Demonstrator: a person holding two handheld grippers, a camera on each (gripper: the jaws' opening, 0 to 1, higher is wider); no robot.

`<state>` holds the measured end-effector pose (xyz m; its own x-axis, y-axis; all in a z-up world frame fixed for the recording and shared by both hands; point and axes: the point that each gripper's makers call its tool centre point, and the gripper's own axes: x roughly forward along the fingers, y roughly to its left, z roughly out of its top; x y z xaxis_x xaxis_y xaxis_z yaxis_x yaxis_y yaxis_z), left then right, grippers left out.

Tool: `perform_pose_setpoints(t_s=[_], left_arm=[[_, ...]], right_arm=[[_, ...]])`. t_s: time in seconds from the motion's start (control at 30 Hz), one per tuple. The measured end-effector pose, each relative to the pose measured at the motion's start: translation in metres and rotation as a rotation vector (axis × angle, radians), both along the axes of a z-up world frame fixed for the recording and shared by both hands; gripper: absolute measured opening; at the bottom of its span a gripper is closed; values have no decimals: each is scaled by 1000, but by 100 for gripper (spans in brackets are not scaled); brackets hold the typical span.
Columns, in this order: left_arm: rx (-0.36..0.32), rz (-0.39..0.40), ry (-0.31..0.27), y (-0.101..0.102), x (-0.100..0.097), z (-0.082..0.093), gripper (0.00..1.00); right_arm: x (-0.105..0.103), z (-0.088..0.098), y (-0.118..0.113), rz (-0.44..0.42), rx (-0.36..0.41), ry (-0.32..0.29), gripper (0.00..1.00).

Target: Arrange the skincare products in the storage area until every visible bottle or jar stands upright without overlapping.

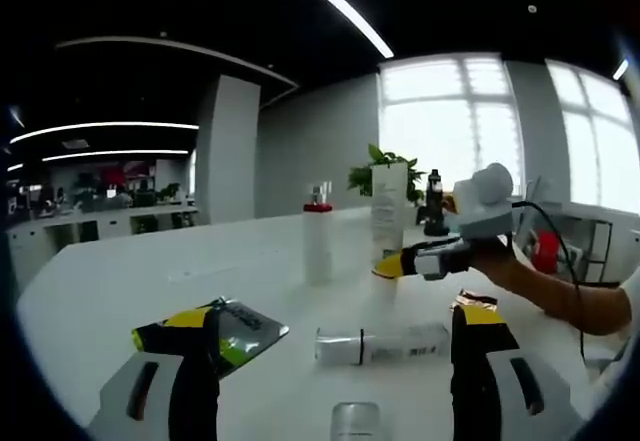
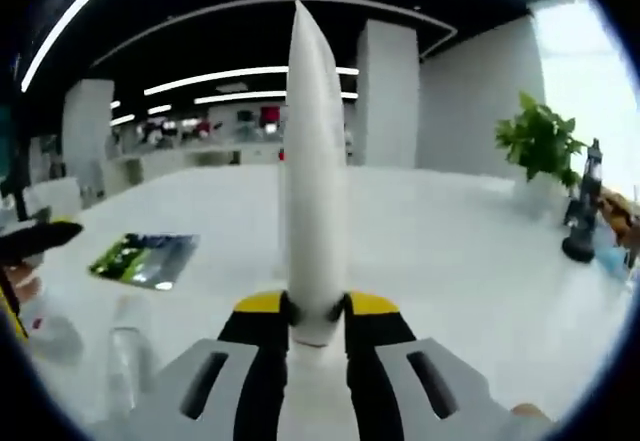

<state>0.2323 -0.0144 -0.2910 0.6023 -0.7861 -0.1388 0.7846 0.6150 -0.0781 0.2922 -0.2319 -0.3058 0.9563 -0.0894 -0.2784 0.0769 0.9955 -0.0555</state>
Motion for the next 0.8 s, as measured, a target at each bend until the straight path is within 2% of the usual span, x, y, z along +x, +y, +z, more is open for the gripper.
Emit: perform_pose_setpoints(t_s=[0.13, 0.3, 0.33, 0.37, 0.4, 0.43, 0.47, 0.5, 0.53, 0.57, 0.63, 0.8], left_arm=[[-1, 0, 2, 0, 3, 0, 100], [0, 0, 2, 1, 5, 0, 100], [-1, 1, 2, 1, 5, 0, 100], [-1, 1, 3, 1, 6, 0, 100], [-1, 1, 3, 1, 5, 0, 100], [-1, 2, 3, 1, 5, 0, 100], [-1, 2, 3, 1, 5, 0, 100], [-1, 2, 4, 1, 5, 0, 100], [0, 2, 4, 1, 5, 0, 100], [1, 2, 3, 1, 5, 0, 100], [-1, 1, 5, 1, 4, 0, 100], [-4, 2, 5, 1, 4, 0, 100]], right_arm=[[-9, 0, -2, -28, -4, -10, 20], [-15, -1, 5, 15, -67, -42, 21], [-17, -4, 6, 27, -59, -23, 25], [-19, -12, 12, 53, -26, 34, 31], [-22, -20, 19, 78, 31, 86, 38], [-19, -24, 23, 102, 70, 109, 44], [-16, -27, 27, 125, 108, 133, 46], [-23, -37, 36, 150, 146, 186, 48], [-26, -41, 35, 134, 148, 218, 50], [-28, -40, 36, 129, 133, 201, 50], [-30, -41, 38, 122, 123, 208, 48], [-32, -32, 44, 139, 130, 195, 46]])
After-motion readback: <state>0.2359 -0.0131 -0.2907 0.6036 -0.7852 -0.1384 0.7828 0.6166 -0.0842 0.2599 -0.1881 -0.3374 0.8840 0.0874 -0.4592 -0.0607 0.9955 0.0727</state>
